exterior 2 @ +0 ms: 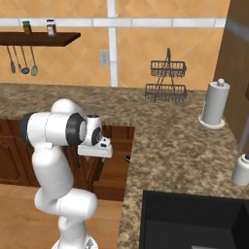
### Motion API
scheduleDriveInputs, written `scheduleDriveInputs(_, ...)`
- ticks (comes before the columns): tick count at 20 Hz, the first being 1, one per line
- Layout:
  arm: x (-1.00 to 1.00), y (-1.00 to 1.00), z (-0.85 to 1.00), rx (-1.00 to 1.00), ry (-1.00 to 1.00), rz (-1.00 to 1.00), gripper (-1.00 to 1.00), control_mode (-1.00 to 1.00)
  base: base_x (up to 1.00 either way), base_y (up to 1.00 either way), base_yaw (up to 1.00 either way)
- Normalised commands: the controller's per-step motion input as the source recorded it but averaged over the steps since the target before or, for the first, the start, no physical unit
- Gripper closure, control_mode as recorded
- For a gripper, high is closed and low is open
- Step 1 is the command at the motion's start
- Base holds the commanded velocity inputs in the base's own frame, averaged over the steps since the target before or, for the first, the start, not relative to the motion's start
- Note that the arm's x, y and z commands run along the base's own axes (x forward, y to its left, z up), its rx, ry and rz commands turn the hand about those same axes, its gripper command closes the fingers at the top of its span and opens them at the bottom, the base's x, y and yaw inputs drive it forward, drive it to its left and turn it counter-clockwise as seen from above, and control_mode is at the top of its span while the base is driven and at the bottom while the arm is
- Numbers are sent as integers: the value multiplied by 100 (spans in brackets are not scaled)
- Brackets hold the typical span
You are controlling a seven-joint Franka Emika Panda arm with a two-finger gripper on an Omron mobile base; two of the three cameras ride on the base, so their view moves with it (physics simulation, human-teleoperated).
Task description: Pick up the knife from the drawer and place it on the cutting board. Then place the meat from the plate to the cutting board.
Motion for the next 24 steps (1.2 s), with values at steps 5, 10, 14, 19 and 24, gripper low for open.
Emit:
scheduleDriveInputs(5, 10, 2, -45, 0, 0, 0, -100, -100, 0, 0, 0)
scheduleDriveInputs(10, 2, 5, -16, 0, 0, 0, -100, -100, 0, 0, 0)
scheduleDriveInputs(14, 0, 66, 0, 0, 0, 0, -100, -100, 0, 0, 0)
scheduleDriveInputs(19, 0, 100, 0, 0, 0, 0, -100, -100, 0, 0, 0)
scheduleDriveInputs(24, 4, 100, 5, 0, 0, -2, -100, -100, 0, 0, 0)
